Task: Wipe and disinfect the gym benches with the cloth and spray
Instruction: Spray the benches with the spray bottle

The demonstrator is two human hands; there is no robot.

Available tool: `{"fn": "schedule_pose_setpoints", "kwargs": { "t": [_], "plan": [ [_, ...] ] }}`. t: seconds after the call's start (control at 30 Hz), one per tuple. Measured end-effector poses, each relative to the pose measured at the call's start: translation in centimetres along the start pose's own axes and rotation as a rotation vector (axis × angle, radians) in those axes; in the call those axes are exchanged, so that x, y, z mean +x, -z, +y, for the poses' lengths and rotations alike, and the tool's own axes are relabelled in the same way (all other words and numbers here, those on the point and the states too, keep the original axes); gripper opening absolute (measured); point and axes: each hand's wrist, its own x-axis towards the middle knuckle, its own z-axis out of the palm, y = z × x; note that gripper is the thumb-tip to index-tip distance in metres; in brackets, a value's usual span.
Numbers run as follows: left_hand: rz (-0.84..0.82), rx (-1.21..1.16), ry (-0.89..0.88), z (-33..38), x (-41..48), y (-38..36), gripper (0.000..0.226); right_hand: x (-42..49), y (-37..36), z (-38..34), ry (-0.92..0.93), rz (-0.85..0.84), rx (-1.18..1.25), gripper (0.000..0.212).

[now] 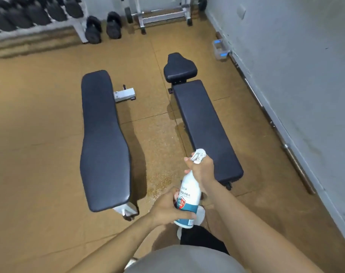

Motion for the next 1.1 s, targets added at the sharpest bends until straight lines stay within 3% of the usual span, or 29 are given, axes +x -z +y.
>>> {"fn": "schedule_pose_setpoints", "kwargs": {
  "t": [0.3,0.53,0.87,1.1],
  "plan": [
    [0.297,-0.234,0.045,-14.9,-14.4,3.2,0.072,-13.0,-16.2,4.5,0.072,-0.236,-0.222,0.017],
    [0.418,-0.318,0.002,-24.6,-24.4,4.6,0.074,-22.6,-24.9,10.2,0.126,-0.178,-0.262,0.024],
    [0.459,-0.265,-0.002,-29.2,-29.7,8.0,0.067,-27.6,-31.6,12.0,0.114,-0.092,-0.267,0.023],
    [0.507,-0.285,0.03,-30.4,-29.5,11.3,0.067,-26.5,-35.2,11.1,0.091,-0.174,-0.222,0.021]
  ]
}}
